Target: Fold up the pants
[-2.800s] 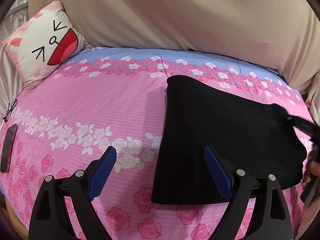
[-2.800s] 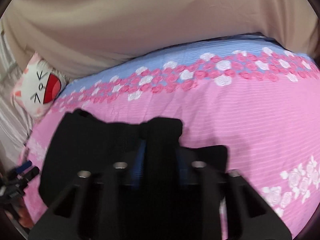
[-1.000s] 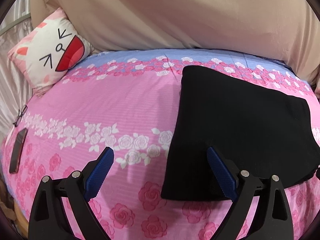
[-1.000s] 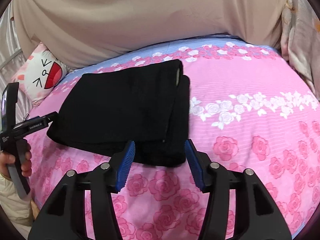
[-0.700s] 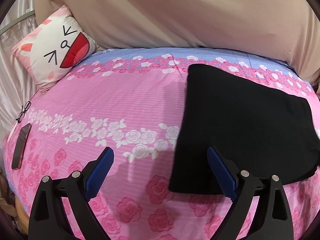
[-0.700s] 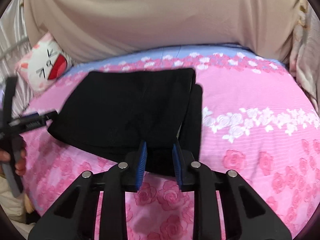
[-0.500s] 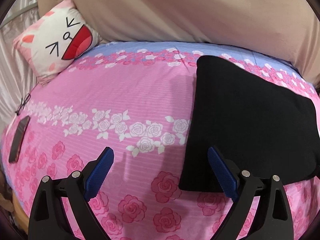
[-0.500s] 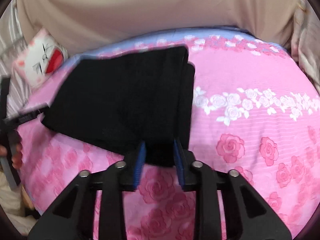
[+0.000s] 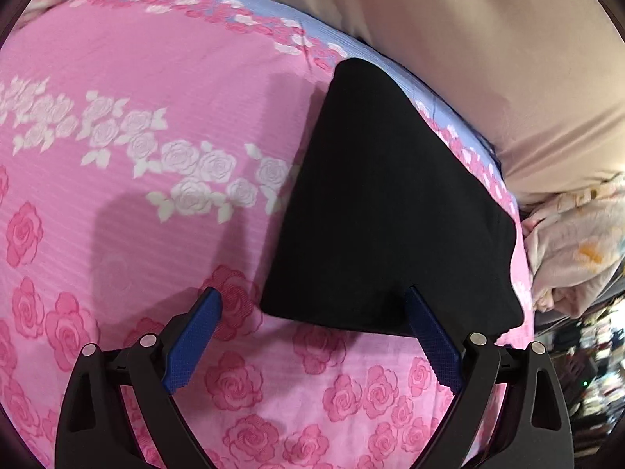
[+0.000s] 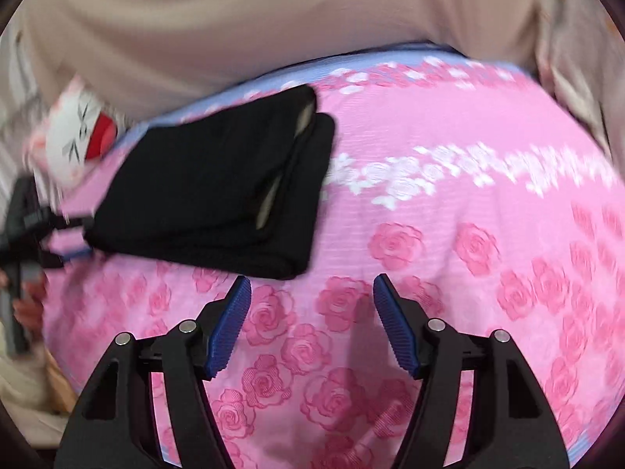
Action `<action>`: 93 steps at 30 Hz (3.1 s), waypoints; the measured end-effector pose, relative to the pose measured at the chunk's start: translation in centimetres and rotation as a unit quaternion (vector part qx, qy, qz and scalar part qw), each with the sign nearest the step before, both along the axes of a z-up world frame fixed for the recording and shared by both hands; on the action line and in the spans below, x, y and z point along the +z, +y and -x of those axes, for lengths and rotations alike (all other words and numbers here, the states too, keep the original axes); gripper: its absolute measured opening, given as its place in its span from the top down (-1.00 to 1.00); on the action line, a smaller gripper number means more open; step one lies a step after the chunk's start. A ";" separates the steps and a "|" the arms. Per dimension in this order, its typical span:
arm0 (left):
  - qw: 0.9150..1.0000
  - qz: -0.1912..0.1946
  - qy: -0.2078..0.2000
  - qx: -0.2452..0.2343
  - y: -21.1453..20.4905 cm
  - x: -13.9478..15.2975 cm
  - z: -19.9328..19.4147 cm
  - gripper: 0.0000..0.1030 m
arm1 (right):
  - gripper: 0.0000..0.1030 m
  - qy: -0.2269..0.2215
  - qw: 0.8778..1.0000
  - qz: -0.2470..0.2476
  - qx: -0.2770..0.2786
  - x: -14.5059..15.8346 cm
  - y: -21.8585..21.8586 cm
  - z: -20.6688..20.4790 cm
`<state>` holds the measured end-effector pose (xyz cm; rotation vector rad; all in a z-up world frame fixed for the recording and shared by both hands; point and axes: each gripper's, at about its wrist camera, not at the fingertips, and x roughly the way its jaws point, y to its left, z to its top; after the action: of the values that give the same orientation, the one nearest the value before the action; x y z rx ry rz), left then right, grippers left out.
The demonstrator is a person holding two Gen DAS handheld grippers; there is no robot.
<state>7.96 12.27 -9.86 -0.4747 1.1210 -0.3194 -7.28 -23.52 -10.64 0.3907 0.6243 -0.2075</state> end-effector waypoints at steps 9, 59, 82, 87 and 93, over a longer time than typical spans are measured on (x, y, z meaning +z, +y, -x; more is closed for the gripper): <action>0.999 -0.023 -0.030 -0.034 -3.8 0.3 -3.9 -0.34 | 0.63 -0.007 0.999 -0.026 0.031 0.6 -0.1 -4.3; 0.967 -0.182 -0.177 0.033 -9.0 10.7 -0.7 -0.89 | 0.50 -0.147 0.985 -0.085 0.043 8.0 0.6 -3.2; 0.962 -0.258 -0.066 0.060 -10.8 1.9 -8.5 -0.90 | 0.81 -0.076 0.987 -0.094 -0.109 0.8 -4.2 -4.8; 0.956 -0.278 -0.074 0.062 -11.3 2.0 -8.2 -0.90 | 0.77 -0.075 0.994 -0.076 0.009 2.0 0.4 -2.6; 0.953 -0.286 -0.077 0.061 -11.5 2.0 -8.1 -0.90 | 1.00 -0.068 0.989 -0.129 -0.003 -2.7 -2.3 -0.2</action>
<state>16.04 0.78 -7.84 -0.0015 0.9712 0.0843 -7.06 -25.77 -13.31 0.6502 0.5160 -0.1041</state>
